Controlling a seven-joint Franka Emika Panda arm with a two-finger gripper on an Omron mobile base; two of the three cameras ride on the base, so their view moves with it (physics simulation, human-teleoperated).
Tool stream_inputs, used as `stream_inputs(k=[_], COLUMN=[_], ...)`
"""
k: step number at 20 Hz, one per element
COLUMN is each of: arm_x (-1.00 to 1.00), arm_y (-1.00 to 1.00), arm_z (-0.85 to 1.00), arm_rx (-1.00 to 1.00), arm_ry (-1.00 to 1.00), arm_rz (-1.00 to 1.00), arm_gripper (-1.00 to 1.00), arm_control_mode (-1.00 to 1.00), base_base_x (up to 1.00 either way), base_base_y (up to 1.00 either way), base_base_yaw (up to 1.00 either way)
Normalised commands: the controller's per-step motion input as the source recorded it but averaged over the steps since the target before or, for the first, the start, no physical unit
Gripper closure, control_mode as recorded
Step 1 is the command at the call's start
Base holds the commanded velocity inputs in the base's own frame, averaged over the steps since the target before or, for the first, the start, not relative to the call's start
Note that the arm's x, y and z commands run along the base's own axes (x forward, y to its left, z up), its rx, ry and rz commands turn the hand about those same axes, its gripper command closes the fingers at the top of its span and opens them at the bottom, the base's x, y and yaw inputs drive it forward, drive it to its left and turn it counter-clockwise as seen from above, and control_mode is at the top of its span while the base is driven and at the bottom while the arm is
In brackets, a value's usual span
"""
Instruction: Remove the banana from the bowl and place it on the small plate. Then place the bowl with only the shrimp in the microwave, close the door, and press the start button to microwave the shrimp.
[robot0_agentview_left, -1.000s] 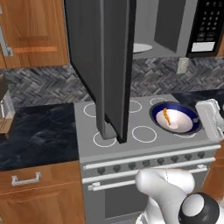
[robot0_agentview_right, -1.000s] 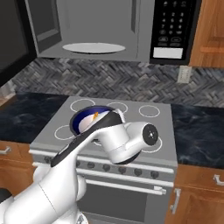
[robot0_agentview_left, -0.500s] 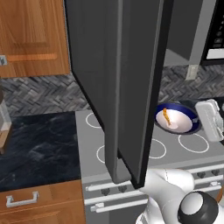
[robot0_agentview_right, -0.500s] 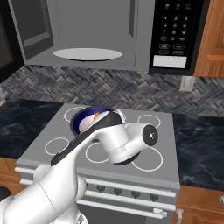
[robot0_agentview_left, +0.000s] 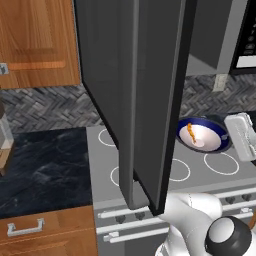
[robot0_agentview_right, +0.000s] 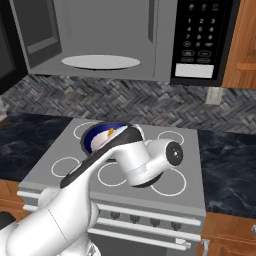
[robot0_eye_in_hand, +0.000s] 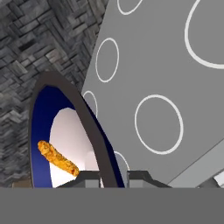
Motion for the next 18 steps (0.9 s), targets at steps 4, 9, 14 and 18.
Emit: stream_inputs(k=[4,9,14,18], arm_x=[0.1,-0.01,-0.16,-0.06], arm_y=[0.01,0.0,0.14,0.19], arm_z=[0.0,0.26,0.93,0.92], arm_rx=[0.0,0.0,0.0,0.03], arm_ry=[-0.02,-0.08,-0.16,-0.14], arm_rz=[0.0,-0.19,-0.19,-0.13], arm_gripper=[1.0,1.0,1.0,1.0], arm_control_mode=[-1.0,-1.0,-1.0,-1.0], base_base_x=[0.03,0.0,0.0,0.0], base_base_y=[0.0,0.0,0.0,0.0], base_base_yaw=[0.0,0.0,0.0,0.0])
